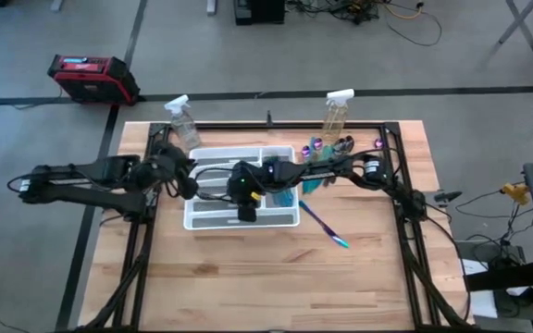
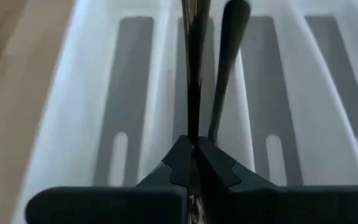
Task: Sort silverware
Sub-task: Put the black spoon with the other black spoon on the silverware tray
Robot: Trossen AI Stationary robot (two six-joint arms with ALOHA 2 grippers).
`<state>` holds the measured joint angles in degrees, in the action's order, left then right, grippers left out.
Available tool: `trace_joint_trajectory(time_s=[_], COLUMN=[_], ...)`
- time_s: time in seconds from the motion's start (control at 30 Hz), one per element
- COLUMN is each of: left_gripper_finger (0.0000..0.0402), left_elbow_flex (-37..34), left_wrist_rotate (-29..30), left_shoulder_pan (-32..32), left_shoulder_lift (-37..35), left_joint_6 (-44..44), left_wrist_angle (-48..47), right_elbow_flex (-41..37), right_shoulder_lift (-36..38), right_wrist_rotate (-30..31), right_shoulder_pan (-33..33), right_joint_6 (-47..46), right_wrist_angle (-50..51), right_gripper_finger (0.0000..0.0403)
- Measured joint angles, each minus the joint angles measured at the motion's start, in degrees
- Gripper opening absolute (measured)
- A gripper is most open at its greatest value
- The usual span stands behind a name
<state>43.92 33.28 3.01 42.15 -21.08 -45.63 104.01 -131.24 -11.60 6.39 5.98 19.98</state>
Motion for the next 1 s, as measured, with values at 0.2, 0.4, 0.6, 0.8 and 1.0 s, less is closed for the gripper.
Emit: trace_joint_trajectory(time_s=[0.2,0.4,0.6,0.8,1.0], left_gripper_finger=[0.0039,0.0039,0.0039,0.0039,0.0039], left_elbow_flex=[-0.07,-0.09,-0.09,-0.16,-2.77], left_wrist_rotate=[0.14,0.15,0.15,0.16,0.14], left_shoulder_pan=[0.00,-0.02,-0.02,-0.02,-0.09], left_shoulder_lift=[1.95,3.32,4.55,5.48,6.51], left_joint_6=[0.00,-0.28,-0.46,-1.13,-2.19], left_wrist_angle=[-0.02,-0.04,0.12,0.28,1.99], right_elbow_flex=[0.02,0.02,0.09,0.08,-2.55], right_shoulder_lift=[-0.35,-0.35,-0.29,3.16,5.80], right_wrist_rotate=[-0.39,-0.41,-0.39,-0.33,0.41], right_shoulder_pan=[-0.11,-0.36,-0.36,-0.85,-1.24], right_joint_6=[0.04,-2.24,-2.93,0.20,2.17], right_wrist_angle=[0.95,1.13,1.06,4.51,7.13], right_gripper_finger=[0.0011,0.0063,0.0108,0.0116,0.0083])
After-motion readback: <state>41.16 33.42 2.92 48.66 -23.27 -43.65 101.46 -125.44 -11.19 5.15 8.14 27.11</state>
